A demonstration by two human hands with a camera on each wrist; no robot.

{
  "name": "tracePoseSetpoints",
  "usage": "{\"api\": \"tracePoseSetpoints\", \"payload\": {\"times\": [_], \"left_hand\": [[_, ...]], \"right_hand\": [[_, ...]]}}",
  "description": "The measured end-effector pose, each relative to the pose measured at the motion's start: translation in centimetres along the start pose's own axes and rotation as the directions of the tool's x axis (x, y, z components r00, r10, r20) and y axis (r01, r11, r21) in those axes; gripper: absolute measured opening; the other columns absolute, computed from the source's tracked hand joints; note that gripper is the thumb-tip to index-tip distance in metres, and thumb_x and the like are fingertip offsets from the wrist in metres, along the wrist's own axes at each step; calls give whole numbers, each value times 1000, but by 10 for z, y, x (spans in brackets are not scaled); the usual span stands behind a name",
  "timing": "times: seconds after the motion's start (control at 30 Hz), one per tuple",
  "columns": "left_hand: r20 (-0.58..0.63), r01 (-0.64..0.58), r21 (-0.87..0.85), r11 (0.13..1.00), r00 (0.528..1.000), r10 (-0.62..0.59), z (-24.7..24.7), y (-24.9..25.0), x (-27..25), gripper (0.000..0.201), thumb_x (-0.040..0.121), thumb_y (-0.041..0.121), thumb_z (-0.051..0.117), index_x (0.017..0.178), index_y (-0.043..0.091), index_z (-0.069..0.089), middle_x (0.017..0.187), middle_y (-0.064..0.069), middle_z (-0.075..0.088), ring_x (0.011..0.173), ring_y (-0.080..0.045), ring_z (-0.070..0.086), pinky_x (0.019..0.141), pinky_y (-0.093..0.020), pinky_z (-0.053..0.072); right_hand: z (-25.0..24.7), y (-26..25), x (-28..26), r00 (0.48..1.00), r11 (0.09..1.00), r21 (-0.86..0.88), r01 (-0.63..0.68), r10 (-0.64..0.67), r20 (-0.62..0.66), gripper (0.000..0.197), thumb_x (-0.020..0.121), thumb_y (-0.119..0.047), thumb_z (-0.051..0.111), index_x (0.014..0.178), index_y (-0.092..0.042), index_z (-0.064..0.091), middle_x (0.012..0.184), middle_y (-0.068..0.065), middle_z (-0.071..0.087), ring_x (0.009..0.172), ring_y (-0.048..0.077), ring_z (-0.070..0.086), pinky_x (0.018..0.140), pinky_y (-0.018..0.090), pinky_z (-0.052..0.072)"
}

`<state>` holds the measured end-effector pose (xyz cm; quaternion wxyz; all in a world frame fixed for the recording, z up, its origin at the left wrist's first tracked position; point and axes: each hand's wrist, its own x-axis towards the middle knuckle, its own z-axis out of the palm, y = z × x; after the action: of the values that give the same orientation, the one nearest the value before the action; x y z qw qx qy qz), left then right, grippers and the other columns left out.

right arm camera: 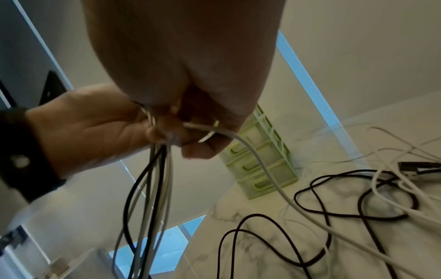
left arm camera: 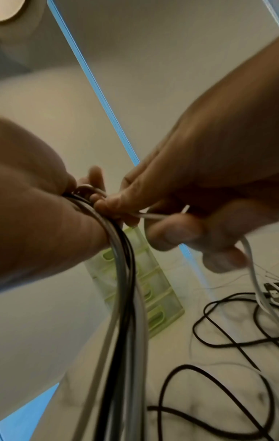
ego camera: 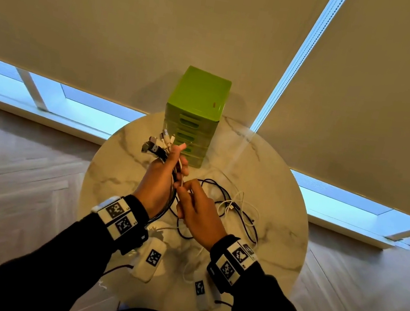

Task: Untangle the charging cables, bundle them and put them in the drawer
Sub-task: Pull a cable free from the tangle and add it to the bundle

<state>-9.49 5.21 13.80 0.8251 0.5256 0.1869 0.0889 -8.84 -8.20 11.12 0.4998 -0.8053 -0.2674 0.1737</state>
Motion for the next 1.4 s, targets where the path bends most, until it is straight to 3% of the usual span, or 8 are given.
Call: {"api": "tracePoseSetpoints", "payload": {"times": [0.17,0.47,0.53,0.63,0.83,1.03,1.23,1.4], "left_hand": [[8,-42,-146,988,999,43,-6,23,13,33,103,45,47,108,17,65,55,6,32,54,-11,45,58,-28,45],[231,23,-290,957,972,47,-41,71,20,42,106,47,41,72,23,47,50,8,27,38,-3,22,41,-19,26],[234,16,-245,969,971,43,-44,74,20,42,106,46,41,72,22,48,49,9,26,38,-4,22,42,-20,24],[160,-5,-78,997,987,18,-37,61,16,34,100,44,50,78,19,49,52,8,29,40,-6,26,43,-20,24],[47,-9,169,986,999,1,-18,15,8,30,105,42,45,98,16,57,64,5,42,53,-9,35,50,-24,30],[-31,69,131,989,997,-66,-6,3,4,36,104,45,46,108,20,72,77,-7,59,73,-20,52,64,-33,39],[-120,44,-85,995,991,-54,-8,18,12,34,101,39,56,76,17,57,64,2,52,59,-13,49,61,-27,39],[-38,-7,-215,977,999,-1,-9,29,10,34,105,34,47,113,4,62,67,2,50,62,-16,58,69,-33,55]], "right_hand": [[-8,14,-7,933,997,19,-73,61,354,50,107,-48,33,88,-6,53,64,2,54,58,17,49,66,26,45],[-21,88,-12,818,916,-296,-270,380,432,65,97,-73,21,65,-29,55,67,-6,57,68,11,55,91,39,47],[-26,94,-10,856,899,-335,-281,393,335,52,103,-60,29,63,-43,57,65,-13,51,63,1,50,87,35,47],[-37,93,16,959,882,-384,-272,282,-32,49,99,-62,37,64,-29,45,59,-7,44,58,8,46,69,34,41],[-27,27,51,936,980,-165,-110,47,-348,34,104,-43,48,73,-29,51,62,-7,51,60,5,47,61,26,38],[1,-14,34,990,987,-141,83,-98,-106,36,108,-43,29,108,-19,55,89,-6,68,77,6,64,69,23,48],[4,1,15,984,997,9,81,-82,159,33,108,-43,34,88,-18,42,64,2,52,56,19,48,62,43,43],[1,25,11,932,995,-101,-5,41,360,47,108,-46,30,87,-12,55,82,6,67,78,18,60,85,35,48]]}}
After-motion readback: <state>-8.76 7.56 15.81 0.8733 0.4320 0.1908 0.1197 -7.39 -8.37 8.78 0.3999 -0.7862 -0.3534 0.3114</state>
